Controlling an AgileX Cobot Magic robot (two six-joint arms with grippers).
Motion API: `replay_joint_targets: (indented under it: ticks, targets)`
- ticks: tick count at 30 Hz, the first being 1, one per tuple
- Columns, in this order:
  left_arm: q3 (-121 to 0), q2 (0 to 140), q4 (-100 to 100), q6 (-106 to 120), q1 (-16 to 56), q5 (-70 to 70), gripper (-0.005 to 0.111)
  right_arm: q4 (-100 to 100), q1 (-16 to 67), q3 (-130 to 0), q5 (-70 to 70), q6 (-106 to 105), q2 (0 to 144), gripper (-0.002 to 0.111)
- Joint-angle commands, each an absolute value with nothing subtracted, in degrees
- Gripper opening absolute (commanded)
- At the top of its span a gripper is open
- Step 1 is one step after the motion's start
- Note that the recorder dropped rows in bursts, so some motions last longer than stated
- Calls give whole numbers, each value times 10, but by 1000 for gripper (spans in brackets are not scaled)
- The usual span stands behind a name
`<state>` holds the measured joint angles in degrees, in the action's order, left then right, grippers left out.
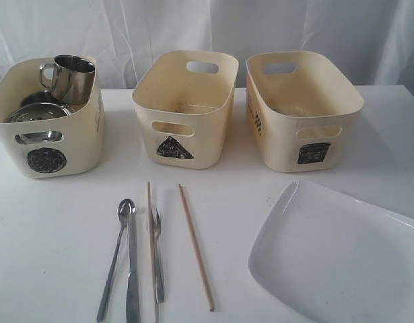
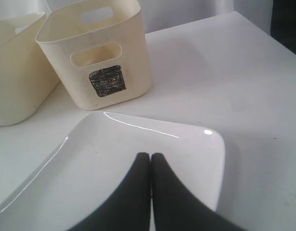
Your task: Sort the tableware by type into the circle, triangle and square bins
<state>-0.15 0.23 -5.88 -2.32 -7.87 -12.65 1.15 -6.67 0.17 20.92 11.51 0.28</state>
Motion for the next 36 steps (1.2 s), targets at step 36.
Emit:
replay_joint_targets:
  ticks: [36]
  targets:
    - [0,0,-54,-27,-79,-120,0,-811,169,-400,-259,842,853,0]
